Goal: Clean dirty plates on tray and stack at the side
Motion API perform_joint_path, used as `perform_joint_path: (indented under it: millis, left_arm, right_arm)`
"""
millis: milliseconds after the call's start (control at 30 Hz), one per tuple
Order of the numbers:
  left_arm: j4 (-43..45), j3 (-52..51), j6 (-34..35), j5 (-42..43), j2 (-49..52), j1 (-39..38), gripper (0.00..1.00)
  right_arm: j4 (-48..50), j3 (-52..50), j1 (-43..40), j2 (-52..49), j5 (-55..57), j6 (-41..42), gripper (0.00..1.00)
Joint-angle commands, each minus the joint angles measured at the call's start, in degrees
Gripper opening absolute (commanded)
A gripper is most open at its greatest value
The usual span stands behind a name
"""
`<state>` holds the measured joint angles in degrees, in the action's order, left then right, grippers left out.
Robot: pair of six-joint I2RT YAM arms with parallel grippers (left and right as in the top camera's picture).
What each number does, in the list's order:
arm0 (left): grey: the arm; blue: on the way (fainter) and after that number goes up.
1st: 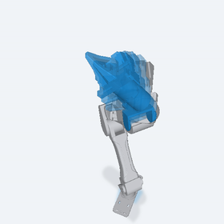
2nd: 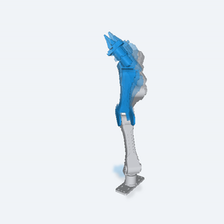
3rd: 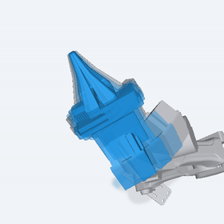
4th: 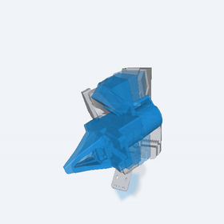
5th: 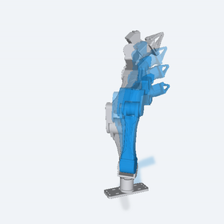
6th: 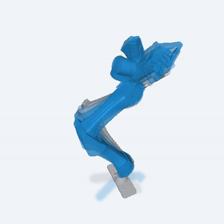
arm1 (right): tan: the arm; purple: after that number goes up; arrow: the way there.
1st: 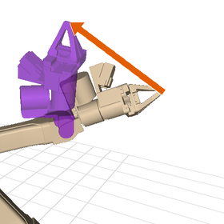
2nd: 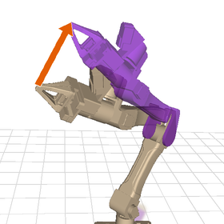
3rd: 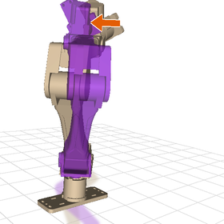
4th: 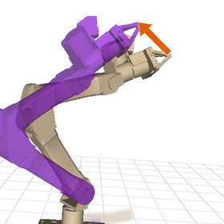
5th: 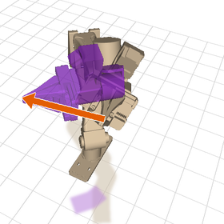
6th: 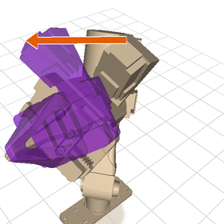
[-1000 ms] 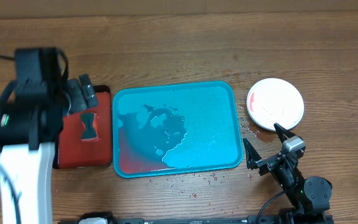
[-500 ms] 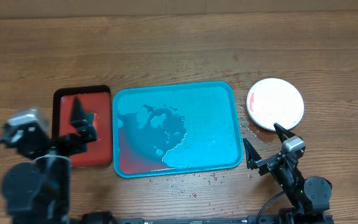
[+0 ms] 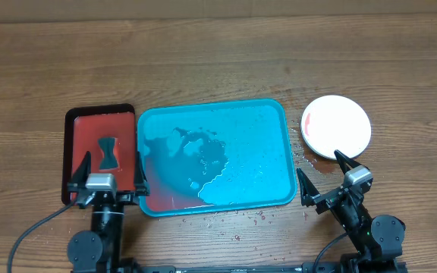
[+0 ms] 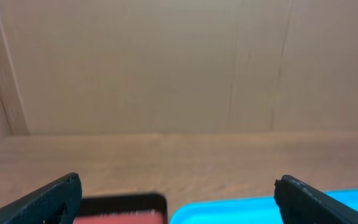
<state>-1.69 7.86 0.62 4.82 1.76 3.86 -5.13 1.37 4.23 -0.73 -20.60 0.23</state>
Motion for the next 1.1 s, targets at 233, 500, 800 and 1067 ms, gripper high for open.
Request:
perform_joint_path:
  millis: [233,500,800,1067]
  left_arm:
    - [-2.5,-7.6,-3.3,-0.4,-1.6,0.3,1.0]
    - [-2.4,-7.6,-3.2,-0.3,-1.5,0.3,1.0]
    - [-2.4,-7.6,-3.2,-0.3,-1.5,0.3,1.0]
    - [-2.4,-7.6,-3.2,-0.3,-1.5,0.3,1.0]
  right_arm:
    - [0.4,-0.2,0.3,0.6,-0.1,0.2,1.0]
    - [0.4,-0.2,0.3,0.6,-0.1,0.2,1.0]
    - [0.4,-0.2,0.3,0.6,-0.1,0.2,1.0]
    - [0.4,-0.2,0.3,0.6,-0.1,0.2,1.0]
